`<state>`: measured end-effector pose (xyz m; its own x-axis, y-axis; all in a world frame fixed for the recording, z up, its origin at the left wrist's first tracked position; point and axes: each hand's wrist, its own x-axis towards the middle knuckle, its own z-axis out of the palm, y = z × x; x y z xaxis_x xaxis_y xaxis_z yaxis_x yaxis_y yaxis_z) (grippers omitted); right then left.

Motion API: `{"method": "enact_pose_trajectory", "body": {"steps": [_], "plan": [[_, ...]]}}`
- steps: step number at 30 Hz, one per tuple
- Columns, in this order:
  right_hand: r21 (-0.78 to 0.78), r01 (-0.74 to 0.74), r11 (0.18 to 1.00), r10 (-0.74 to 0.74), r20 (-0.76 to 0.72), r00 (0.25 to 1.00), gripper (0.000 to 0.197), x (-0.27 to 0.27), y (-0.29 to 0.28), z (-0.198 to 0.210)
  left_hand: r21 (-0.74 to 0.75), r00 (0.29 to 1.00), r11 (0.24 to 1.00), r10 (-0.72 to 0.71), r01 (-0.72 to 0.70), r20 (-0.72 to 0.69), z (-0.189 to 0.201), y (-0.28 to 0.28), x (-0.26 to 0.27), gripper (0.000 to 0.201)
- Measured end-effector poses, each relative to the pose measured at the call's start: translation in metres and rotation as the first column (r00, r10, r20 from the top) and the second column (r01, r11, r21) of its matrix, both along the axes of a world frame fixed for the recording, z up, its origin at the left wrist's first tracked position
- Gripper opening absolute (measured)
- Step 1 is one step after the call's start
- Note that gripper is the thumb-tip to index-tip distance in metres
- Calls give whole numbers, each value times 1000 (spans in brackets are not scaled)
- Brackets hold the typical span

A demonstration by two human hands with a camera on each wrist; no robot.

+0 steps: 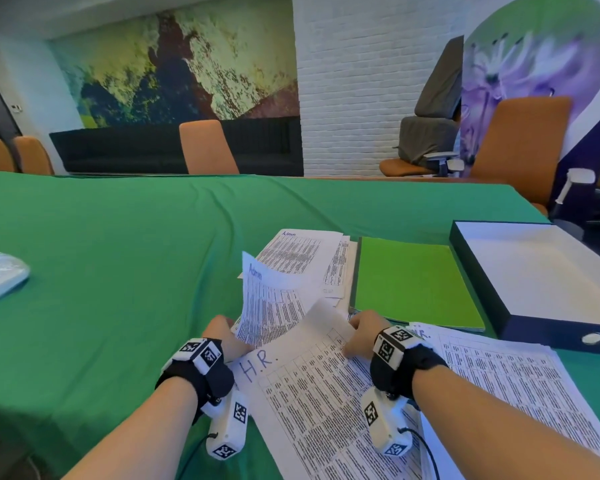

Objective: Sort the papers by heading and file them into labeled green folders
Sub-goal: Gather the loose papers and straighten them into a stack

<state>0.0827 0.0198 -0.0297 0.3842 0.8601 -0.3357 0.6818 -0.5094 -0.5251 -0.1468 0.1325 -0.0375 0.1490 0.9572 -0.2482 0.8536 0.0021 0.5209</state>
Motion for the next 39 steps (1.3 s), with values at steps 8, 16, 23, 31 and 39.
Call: {"method": "enact_pose_trajectory", "body": {"steps": [8, 16, 23, 31, 39], "plan": [[45, 31, 998, -30, -36, 999, 12, -2, -11, -5, 40, 992, 993, 112, -115, 62, 3, -8, -31, 58], [189, 15, 982, -7, -41, 999, 14, -8, -34, -10, -27, 998, 1000, -6, 8, 57, 9, -24, -46, 48], [340, 245, 908, -196, -172, 965, 20, -6, -47, -13, -39, 989, 993, -103, 108, 110, 12, -41, -39, 63], [431, 380, 818, -249, -330, 911, 23, -5, -42, 6, -84, 962, 986, -117, 142, 246, 14, -53, -31, 102], [226, 27, 974, -37, 42, 998, 41, 8, -10, -1, 116, 975, 986, -135, 116, 177, 31, -15, -11, 50]]}}
